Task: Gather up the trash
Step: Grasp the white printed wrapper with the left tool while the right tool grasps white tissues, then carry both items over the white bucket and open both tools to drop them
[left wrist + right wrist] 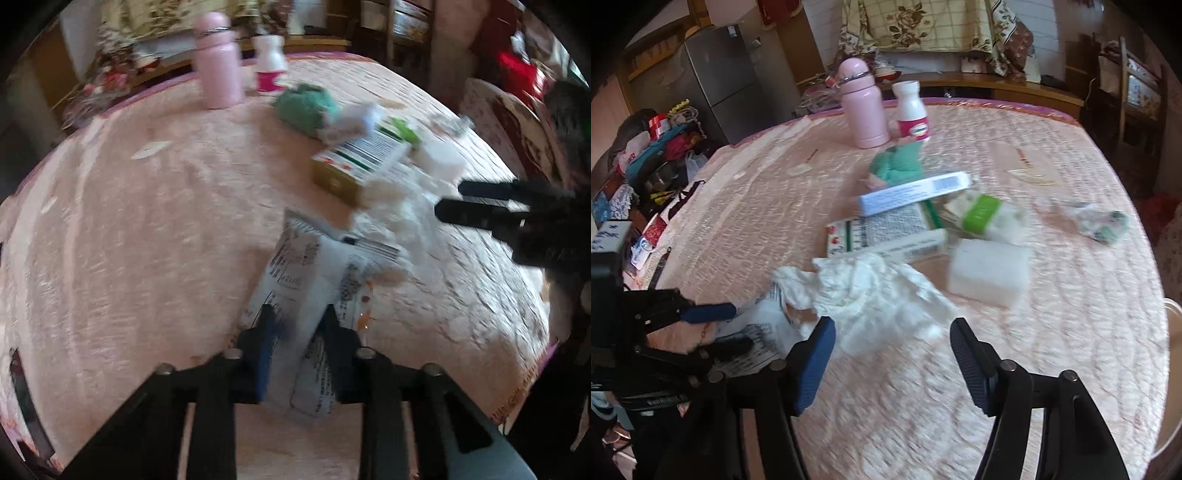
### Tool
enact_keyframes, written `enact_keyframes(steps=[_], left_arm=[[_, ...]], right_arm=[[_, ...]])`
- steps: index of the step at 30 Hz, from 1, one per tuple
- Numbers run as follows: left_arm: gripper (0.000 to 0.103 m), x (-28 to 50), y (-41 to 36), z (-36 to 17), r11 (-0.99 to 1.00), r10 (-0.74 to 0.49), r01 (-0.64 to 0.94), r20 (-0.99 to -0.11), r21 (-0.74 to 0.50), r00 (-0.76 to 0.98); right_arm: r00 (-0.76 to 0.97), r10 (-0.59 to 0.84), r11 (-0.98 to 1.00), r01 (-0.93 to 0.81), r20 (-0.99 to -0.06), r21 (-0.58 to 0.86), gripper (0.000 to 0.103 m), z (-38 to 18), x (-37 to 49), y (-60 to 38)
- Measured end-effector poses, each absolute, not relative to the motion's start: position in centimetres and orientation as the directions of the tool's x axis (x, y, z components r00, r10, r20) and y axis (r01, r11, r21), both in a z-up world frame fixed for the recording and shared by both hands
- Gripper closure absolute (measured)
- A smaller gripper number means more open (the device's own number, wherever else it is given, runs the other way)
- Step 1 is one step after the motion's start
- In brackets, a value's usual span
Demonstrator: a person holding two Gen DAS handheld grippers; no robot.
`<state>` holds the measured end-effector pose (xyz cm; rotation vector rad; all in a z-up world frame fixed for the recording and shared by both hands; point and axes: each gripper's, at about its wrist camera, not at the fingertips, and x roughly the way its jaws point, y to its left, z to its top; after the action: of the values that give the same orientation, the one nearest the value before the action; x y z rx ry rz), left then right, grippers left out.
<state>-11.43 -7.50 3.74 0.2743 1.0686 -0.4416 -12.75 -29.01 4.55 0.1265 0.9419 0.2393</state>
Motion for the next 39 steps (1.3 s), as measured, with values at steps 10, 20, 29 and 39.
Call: enact_keyframes(steps=[10,20,29,39], left_arm=[[0.086,-10.5,-5.0,4.0,0.918,-0.234,0.392,-0.879,-0.059,0.416],[0.032,-10.5,-6.3,2.6,0.925,-0.251,0.371,-0.871,-0.086,0.423],[0.091,-11.2,-6.8,4.6,0.921,-0.228,0.388,-0.856,-0.035,0.464],[0.091,-13.0,-9.9,10.1,0.891,-0.327,0.446,-0.797,-0.082,0.508]], right_arm=[[0.535,0.252,0.968,-0.153,-0.806,0.200,0.070,1.7,-9.2,-26.2],[0.589,0.301,0.952,-0.236,-0.750,0.197,0.081,5.6,-13.8,-28.0],[0.641,0.301,0.953,-0.227,-0.706,0.200,0.081,8.9,-17.3,-31.3],[0.699,0.245,0.969,-0.154,-0.672,0.192,0.081,11.2,-19.9,-35.8]])
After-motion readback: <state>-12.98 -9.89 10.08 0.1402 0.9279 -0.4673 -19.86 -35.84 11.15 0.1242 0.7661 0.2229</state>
